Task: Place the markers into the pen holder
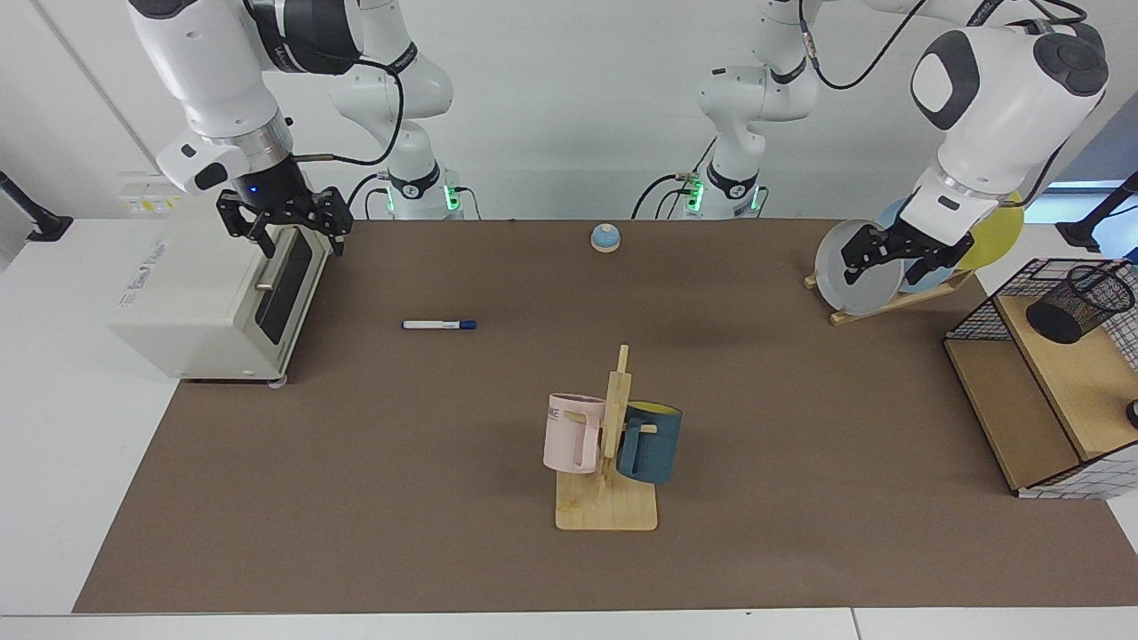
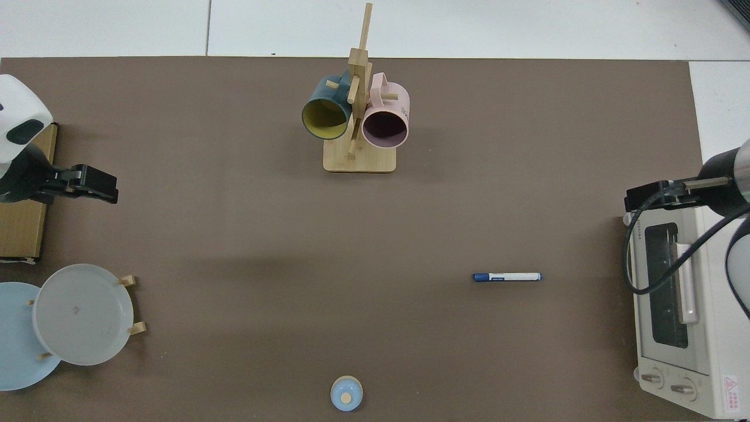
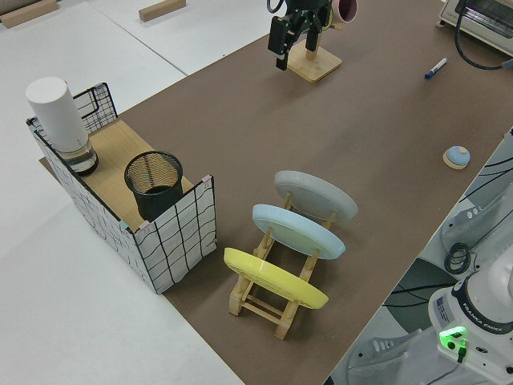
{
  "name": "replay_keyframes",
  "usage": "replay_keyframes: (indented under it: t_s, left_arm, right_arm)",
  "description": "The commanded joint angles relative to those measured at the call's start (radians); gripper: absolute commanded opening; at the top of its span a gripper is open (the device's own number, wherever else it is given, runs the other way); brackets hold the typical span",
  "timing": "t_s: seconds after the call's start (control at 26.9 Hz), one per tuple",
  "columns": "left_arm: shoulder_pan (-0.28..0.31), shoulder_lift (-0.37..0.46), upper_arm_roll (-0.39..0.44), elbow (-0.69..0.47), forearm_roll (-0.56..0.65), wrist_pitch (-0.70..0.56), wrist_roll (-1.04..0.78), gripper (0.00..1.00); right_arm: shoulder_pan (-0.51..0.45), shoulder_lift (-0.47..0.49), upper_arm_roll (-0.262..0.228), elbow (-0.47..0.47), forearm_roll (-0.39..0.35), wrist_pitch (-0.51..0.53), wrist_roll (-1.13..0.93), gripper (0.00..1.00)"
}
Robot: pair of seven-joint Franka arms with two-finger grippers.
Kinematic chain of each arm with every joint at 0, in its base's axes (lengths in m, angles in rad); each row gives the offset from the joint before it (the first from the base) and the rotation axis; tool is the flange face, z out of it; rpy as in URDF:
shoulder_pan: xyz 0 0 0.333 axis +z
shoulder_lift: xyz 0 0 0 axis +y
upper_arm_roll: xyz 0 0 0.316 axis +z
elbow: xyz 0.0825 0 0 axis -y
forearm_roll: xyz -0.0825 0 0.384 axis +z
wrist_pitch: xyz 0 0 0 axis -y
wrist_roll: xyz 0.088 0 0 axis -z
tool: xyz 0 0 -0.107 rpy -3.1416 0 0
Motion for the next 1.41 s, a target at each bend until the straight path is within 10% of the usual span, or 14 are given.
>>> replay_keyframes:
  t_s: [0.0,0.22,0.97,1.37]
  left_arm:
    - [-0.002,-0.004,-0.001,0.019,0.024,-0.047,-0.021,1.0]
    - [0.119,-0.023,-0.15,-0.004,0.024,-0.049,-0.018,1.0]
    - [0.115,-0.057,-0.148,-0.061,0.024,-0.017,-0.018,1.0]
    - [0.113,-0.07,-0.148,-0.09,0.024,0.02,-0.01,1.0]
  right_arm:
    - [-0.013,-0.019,0.006,-0.03,0.007,0.028,-0.029,1.0]
    - [-0.017,-0.019,0.003,-0.028,0.006,0.014,-0.032,1.0]
    - [-0.027,-0.021,0.005,-0.03,0.007,0.083,-0.012,1.0]
    - [-0.017,-0.044,0.006,-0.197,0.098,0.134,0.54,1.0]
